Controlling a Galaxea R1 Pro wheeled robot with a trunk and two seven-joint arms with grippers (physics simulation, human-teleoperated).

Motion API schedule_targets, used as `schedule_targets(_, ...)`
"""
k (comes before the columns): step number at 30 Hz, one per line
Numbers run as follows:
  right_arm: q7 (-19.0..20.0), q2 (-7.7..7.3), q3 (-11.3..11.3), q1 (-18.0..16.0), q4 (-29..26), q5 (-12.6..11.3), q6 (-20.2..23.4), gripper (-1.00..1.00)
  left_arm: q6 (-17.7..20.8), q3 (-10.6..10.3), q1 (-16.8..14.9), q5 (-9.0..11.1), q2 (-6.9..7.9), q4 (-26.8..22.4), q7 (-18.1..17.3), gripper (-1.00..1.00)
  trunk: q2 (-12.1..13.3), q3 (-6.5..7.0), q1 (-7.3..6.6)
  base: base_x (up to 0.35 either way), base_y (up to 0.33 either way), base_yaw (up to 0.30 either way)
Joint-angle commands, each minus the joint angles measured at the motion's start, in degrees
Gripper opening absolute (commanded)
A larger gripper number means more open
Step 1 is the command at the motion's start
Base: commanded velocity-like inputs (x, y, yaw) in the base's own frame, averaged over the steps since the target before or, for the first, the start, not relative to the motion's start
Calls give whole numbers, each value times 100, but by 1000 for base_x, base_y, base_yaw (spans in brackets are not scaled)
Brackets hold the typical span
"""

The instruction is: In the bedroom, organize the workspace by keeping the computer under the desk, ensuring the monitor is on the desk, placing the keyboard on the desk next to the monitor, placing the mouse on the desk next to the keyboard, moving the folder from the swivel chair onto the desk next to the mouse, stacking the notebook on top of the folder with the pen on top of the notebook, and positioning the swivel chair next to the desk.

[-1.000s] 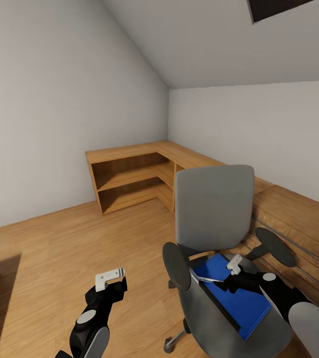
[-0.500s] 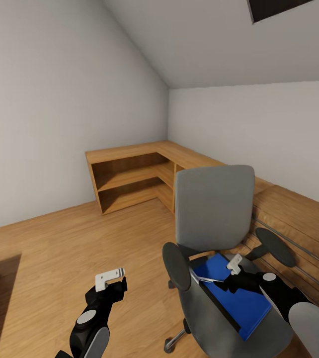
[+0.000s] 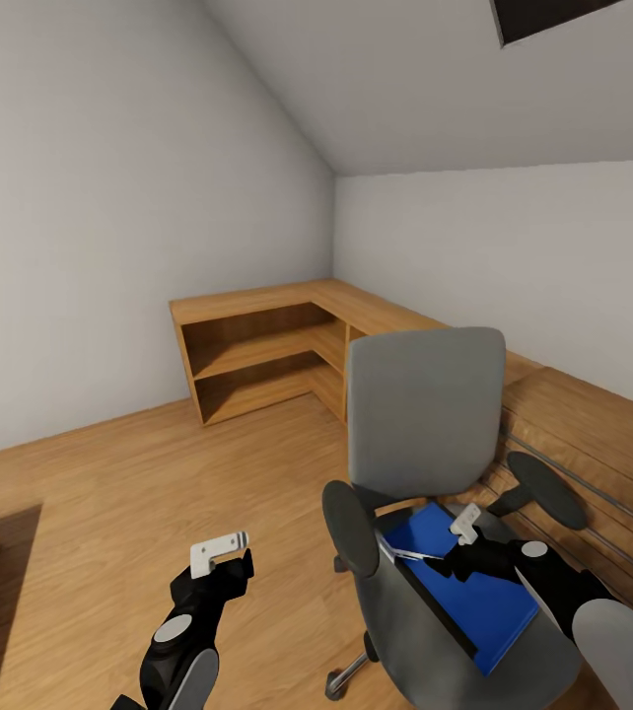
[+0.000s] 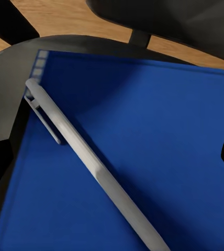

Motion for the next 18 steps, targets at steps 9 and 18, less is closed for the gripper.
schedule_targets(9, 4, 0, -2, -8, 0, 61, -46, 100, 14, -8, -5, 43, 0, -7, 52, 100, -3, -5, 0, 0, 0, 0)
schedule_targets(18, 4, 0, -2, -6, 0, 61, -48, 100, 14, -8, -5, 43, 1, -7, 46, 100, -83, -41, 43, 0, 0, 0)
